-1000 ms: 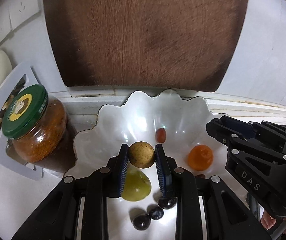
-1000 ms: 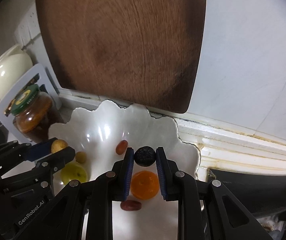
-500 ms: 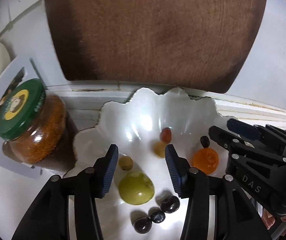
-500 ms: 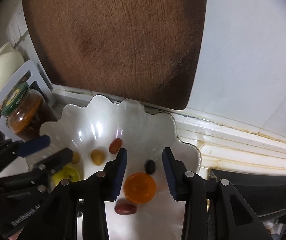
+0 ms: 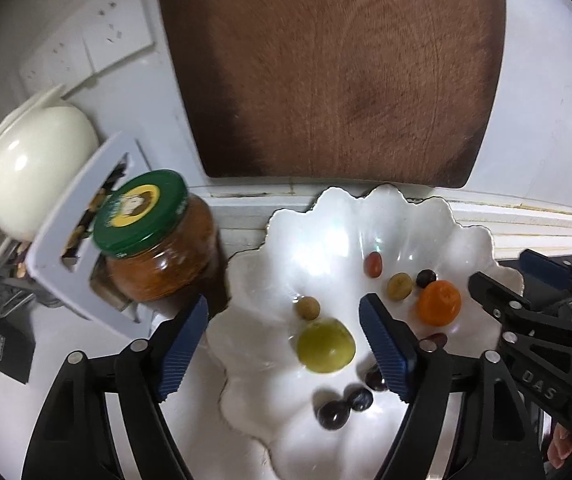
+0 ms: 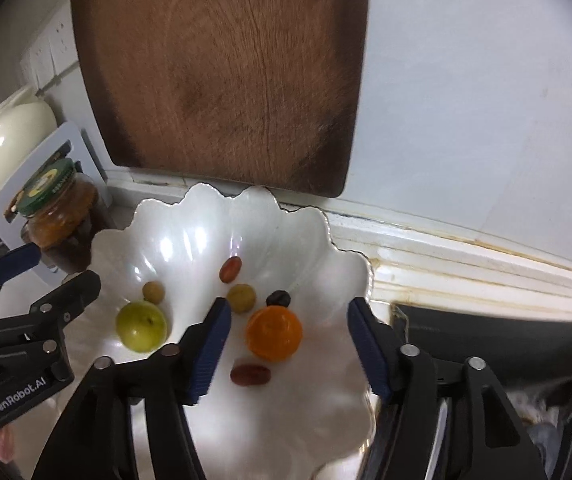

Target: Organize fruits

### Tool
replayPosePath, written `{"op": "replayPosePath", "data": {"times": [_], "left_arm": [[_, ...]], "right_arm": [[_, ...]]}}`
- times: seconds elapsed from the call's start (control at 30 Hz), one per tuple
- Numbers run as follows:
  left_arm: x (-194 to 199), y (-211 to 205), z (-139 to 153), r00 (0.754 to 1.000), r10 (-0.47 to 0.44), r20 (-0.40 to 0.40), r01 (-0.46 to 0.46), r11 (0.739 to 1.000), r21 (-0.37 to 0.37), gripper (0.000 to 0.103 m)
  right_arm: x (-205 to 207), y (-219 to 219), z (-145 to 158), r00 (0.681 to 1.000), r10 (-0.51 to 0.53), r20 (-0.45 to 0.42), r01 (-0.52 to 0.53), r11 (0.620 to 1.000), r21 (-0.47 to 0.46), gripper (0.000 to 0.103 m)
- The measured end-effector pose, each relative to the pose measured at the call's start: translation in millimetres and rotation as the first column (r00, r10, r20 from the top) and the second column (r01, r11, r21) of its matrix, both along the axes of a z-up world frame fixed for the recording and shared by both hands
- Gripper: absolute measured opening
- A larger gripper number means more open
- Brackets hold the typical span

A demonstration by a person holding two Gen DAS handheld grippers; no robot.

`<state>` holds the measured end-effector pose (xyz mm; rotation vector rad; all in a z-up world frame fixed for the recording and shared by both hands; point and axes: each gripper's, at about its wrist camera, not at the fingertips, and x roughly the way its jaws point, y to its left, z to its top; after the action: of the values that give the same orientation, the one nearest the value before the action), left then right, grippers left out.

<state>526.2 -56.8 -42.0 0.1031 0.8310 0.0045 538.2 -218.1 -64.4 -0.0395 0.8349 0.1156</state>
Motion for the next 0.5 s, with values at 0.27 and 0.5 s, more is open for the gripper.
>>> {"op": "replayPosePath", "data": {"times": [0.27,0.5], "left_arm": [[-50.7,10.7,23.1,0.993,-0.004,0.121,0.003,1.000,0.011,0.091],[-115.3,14.1,47.0,0.971,-0.028,0.238,0.024,0.999,0.023,0.097]], "right_arm": [[-60.6,-5.2,22.7,0.992,-0.071,0.106,0.072,0.997,0.000,0.077],[-120.2,-8.1,41.9,0.976,-0.104,0.189,0.099,0.994,0.036,0.081]]}}
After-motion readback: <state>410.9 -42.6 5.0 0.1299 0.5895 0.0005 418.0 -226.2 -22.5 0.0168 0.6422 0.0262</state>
